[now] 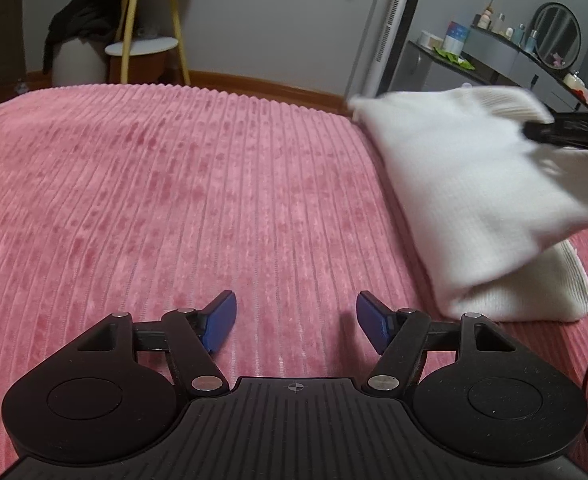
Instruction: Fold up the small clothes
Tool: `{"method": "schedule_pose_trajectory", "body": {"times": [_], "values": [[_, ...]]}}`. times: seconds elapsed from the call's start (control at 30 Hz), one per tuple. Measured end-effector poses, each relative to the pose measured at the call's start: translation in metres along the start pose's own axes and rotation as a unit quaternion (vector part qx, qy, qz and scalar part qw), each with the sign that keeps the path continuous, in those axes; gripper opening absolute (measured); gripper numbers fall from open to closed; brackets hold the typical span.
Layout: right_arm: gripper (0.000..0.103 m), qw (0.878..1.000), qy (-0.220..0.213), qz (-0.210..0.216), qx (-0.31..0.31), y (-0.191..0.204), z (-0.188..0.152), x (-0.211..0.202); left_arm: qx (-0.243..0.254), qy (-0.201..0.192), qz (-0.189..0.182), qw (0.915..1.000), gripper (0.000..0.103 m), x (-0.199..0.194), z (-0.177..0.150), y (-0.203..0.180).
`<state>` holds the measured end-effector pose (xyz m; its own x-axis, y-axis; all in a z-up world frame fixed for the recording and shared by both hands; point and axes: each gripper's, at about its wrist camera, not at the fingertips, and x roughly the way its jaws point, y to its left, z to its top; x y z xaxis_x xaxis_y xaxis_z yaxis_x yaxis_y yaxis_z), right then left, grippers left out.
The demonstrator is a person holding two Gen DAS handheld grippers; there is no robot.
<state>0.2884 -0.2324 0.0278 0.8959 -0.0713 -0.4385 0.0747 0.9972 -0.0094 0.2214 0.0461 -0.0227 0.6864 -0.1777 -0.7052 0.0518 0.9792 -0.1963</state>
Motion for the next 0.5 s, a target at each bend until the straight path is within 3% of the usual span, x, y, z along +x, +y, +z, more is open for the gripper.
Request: {"method": "schedule_pose_trajectory", "body": {"times": [0.07, 0.13, 0.23, 0.3, 0.33, 0.4, 0.5], "values": [[0.014, 0.999, -0.020, -0.031, -0.036, -0.004, -0.004, -0.011, 0.004, 0.002, -0.004, 1.0000, 0.072, 0.001, -0.001, -0.002], [0.014, 0.998, -0.005, -0.049, -0.045, -0.014, -0.011, -0.008, 0.008, 0.002, -0.004, 1.0000, 0.072, 0.001, -0.002, -0.005], [0.016, 0.995, 0.034, -0.086, -0.046, -0.031, -0.030, 0.007, 0.010, 0.002, -0.004, 0.9999, 0.072, 0.001, -0.002, -0.006], [0.022, 0.991, 0.085, -0.100, -0.028, -0.043, -0.041, 0.023, 0.010, 0.004, -0.004, 0.9999, 0.072, 0.002, -0.002, -0.006], [0.024, 0.992, 0.084, -0.098, -0.010, -0.049, -0.044, 0.019, 0.011, 0.005, -0.004, 0.9999, 0.072, 0.002, -0.002, -0.006], [0.040, 0.993, 0.074, -0.083, 0.048, -0.061, -0.039, 0.003, 0.012, 0.006, -0.003, 0.9999, 0.073, 0.003, -0.003, -0.006], [0.042, 0.986, 0.065, -0.025, 0.150, -0.084, -0.041, -0.029, 0.016, 0.005, -0.002, 0.9999, 0.075, 0.005, -0.004, -0.009]]}}
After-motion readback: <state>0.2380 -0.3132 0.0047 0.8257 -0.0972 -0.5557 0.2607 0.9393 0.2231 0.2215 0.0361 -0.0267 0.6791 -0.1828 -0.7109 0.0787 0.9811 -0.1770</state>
